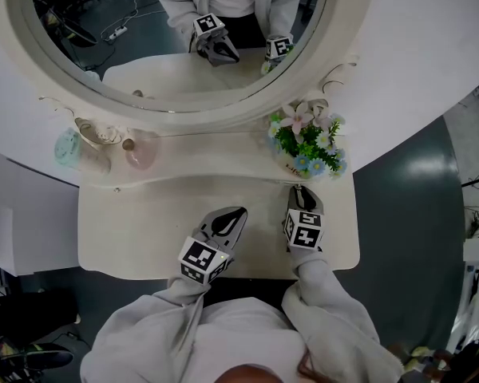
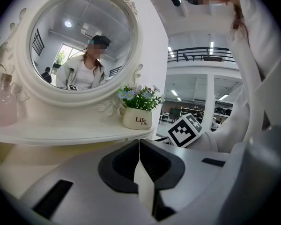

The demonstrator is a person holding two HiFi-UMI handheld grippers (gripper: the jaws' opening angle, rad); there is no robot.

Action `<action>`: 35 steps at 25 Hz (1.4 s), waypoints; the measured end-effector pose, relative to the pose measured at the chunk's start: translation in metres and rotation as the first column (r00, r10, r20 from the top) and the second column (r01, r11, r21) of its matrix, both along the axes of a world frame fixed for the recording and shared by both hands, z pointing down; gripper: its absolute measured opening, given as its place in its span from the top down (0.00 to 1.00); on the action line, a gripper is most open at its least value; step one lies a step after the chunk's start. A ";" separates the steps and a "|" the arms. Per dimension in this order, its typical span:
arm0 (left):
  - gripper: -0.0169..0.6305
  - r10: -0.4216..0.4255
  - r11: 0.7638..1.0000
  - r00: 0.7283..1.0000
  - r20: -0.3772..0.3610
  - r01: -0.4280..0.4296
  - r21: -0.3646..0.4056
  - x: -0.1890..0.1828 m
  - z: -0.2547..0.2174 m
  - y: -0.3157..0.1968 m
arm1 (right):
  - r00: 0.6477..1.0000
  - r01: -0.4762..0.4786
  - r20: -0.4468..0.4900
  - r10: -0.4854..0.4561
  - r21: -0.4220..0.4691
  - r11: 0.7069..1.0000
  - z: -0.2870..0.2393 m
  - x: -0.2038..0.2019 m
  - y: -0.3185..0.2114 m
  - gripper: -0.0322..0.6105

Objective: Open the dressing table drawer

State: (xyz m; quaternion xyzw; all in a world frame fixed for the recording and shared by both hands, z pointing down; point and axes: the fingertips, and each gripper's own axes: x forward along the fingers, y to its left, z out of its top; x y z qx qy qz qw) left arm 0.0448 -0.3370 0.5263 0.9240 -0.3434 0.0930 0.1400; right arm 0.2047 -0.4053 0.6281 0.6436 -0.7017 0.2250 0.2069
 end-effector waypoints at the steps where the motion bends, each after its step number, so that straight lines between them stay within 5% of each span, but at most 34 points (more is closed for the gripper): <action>1: 0.95 0.001 1.000 1.000 0.000 -0.001 0.000 0.000 0.000 0.000 | 1.000 0.000 0.000 0.000 0.002 1.000 0.000 0.000 0.001 0.78; 35: 0.95 0.001 1.000 1.000 0.007 -0.001 0.018 0.002 -0.004 0.002 | 1.000 0.013 0.007 -0.013 0.027 1.000 -0.005 0.002 0.035 0.78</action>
